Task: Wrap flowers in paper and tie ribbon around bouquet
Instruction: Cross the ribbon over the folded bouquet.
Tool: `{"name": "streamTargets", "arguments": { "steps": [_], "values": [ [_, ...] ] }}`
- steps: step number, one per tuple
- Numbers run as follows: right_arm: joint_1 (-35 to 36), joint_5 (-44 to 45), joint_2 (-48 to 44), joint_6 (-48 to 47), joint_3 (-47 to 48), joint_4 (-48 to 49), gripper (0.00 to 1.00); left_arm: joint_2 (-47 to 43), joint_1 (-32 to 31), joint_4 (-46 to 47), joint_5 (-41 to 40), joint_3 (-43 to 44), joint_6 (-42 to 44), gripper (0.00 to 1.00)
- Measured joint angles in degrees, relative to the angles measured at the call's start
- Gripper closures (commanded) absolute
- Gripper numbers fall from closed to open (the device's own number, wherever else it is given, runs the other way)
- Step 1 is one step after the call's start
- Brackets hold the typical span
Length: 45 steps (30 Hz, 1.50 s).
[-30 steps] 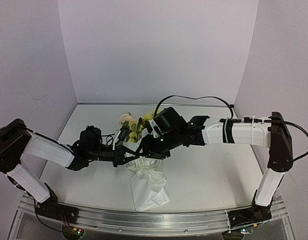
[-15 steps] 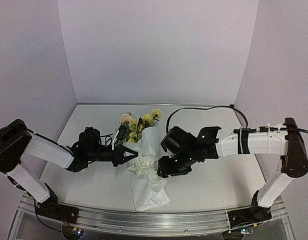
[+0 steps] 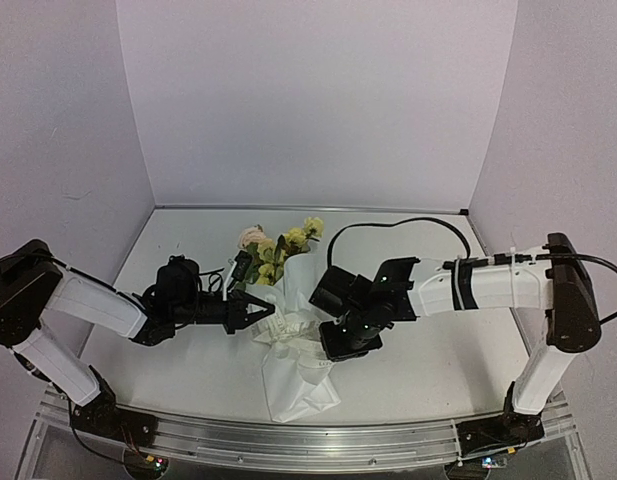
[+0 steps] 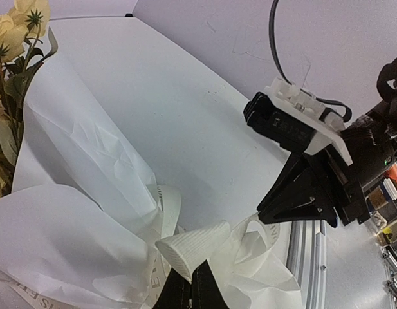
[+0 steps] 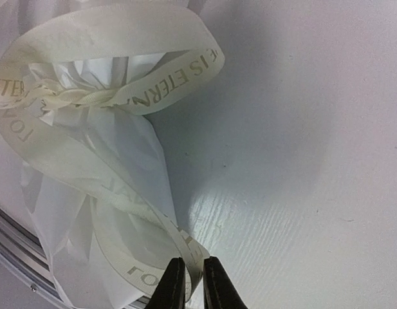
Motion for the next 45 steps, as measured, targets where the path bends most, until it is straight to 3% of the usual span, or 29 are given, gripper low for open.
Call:
{"name": "streamTargets", "arguments": {
  "steps": [12,20,32,45],
  "values": [
    [0.0,6.9,-5.5,-3.3,3.4,-10.9,0.98,-0.8,2.3,1.1,-1.2,-3.1,-1.0,1.0],
    [0.0,11.0,-5.5,-4.1,-3.4,-14.8,0.99,-1.4,2.6,1.5,-1.2,-4.0,-1.0,1.0],
    [0.0,15.9,-3.1,1.1,-8.9,-15.6,0.94,-2.4,3.0,1.5,-1.1,-4.8,-1.0,1.0],
    [-0.3,18.3,-2.6,2.9,-13.6,-12.9,0.98,-5.4,3.6,1.6,-1.3,-8.4,-1.4,1.0]
  ]
}}
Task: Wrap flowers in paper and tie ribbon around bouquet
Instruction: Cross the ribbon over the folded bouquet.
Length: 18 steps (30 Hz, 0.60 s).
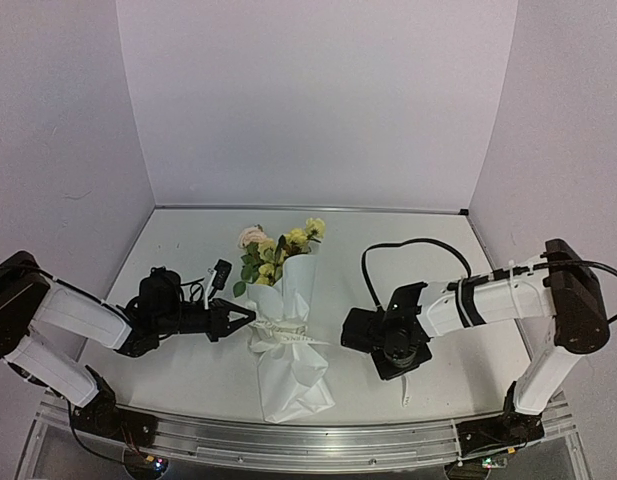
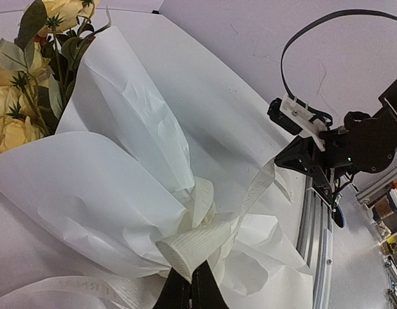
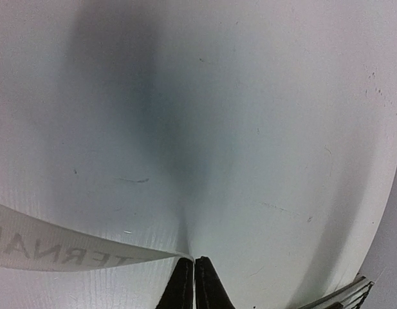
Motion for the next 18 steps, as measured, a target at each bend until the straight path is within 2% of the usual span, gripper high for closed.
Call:
{"name": "streamTargets", "arguments": {
  "steps": [8,11,16,18],
  "values": [
    [-1.2,0.4,0.3,2.9,-2.9,0.8,1.0,-1.3,0.5,-0.1,-0.1,-1.0,-0.1,1.0],
    [-1.4,0.5,0.3,3.4,-4.1,0.8,0.97,-1.7,0.6,-0.1,-0.5,-1.3,-0.1,1.0],
    [-1.4,1.0,0.1,3.6,-4.9,0.9,0.73,-1.8,0.9,-0.1,-0.3,-1.5,-0.1,1.0],
    [-1.0,1.4,-0.7,3.1,-4.9,1.2,0.58,-1.7,1.0,-0.1,0.1,-1.5,-0.1,1.0]
  ]
}}
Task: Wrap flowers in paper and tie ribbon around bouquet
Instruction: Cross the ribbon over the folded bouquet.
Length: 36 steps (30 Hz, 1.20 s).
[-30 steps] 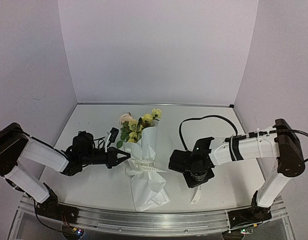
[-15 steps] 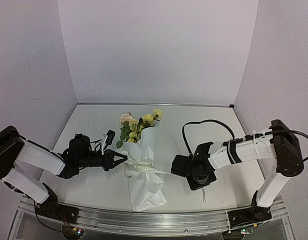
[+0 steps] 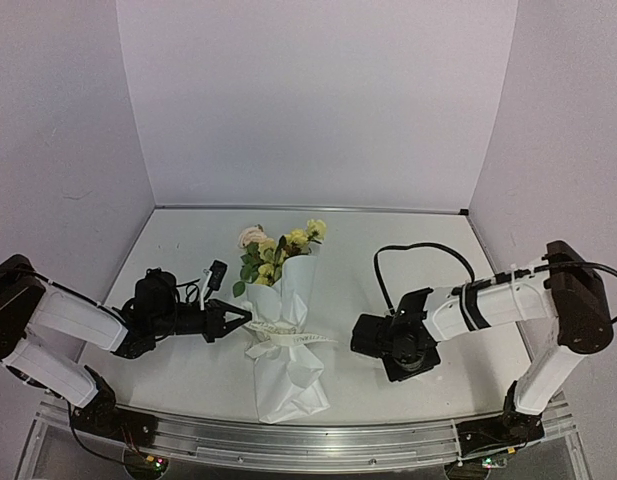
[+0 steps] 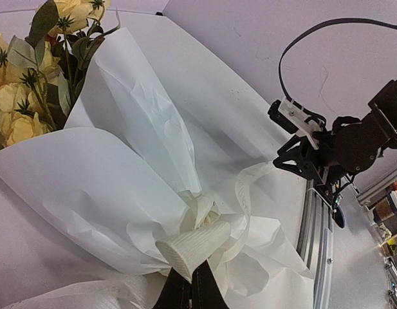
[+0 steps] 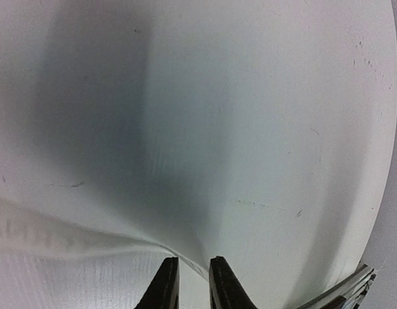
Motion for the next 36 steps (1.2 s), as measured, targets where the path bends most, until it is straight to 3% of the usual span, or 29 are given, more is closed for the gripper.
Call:
{"name": "streamTargets", "arguments": {
  "steps": [3,9,13,20,28,34,36],
  "values": [
    [0.8,0.9,-2.9,-1.3,0.2,0.6,0.37,0.1,0.0,0.0,0.6,0.0,0.1,1.0],
    [1.8,1.1,-12.3,-7.6,2.0,9.6,0.15,0.5,0.0,0.0,2.3,0.0,0.5,1.0],
    [1.9,-1.7,-13.5,-15.2,2.9,22.5,0.17,0.5,0.0,0.0,3.3,0.2,0.7,1.0],
    [1.5,-12.5,0.2,-25.9,14.4,32.2,0.25,-0.1,-0.2,-0.3,3.9,0.2,0.7,0.98],
    [0.6,-23.1,6.6,-30.0,16.7,35.5,0.37,-2.6,-3.2,-2.8,2.7,0.2,0.5,0.97],
    [-0.1,-25.9,7.9,-31.1,16.7,35.8,0.41,-4.8,-3.7,-5.7,1.1,0.5,0.6,0.97],
    [-0.5,-26.2,8.6,-31.4,16.8,36.0,0.47,-5.6,-3.7,-6.7,0.7,0.6,0.7,0.97]
  ]
}}
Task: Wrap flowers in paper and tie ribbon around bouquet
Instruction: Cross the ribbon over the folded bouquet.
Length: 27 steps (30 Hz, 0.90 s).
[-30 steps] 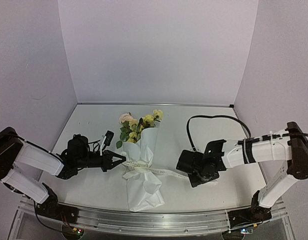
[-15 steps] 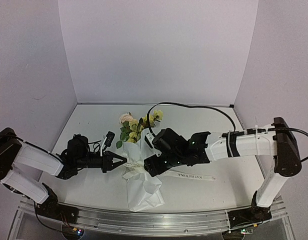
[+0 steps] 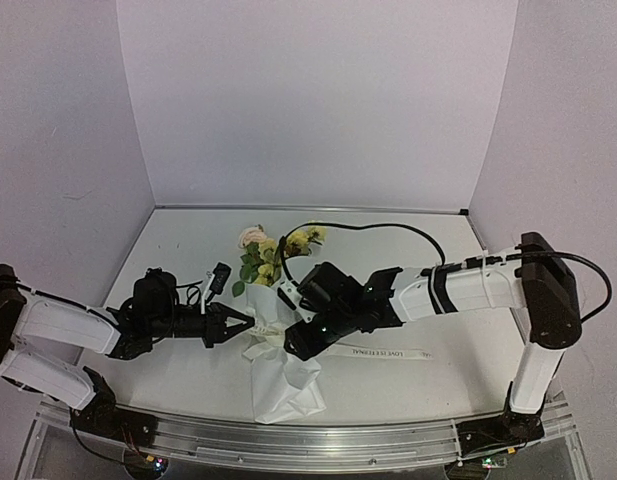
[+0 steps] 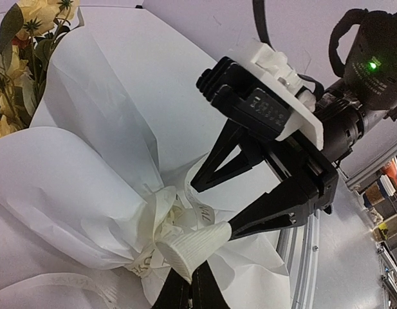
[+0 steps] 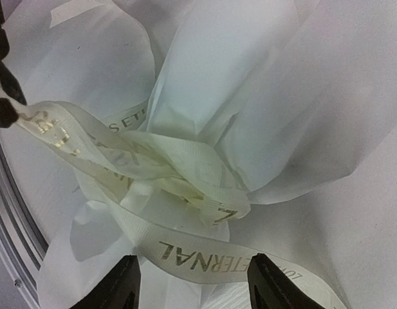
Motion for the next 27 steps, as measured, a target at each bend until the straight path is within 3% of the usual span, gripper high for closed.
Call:
{"name": "streamTargets", "arguments": {
  "steps": [15,27],
  "values": [
    [-0.7,-0.9,1.6,2.7,1.6,1.4,0.91,-1.2,0.0,-4.0,-0.8,0.2,1.6,0.98],
    [-0.7,-0.2,1.1,9.1,1.9,0.2,1.0,-4.1,-0.5,-3.4,-0.5,0.2,3.8,0.92]
  ]
}}
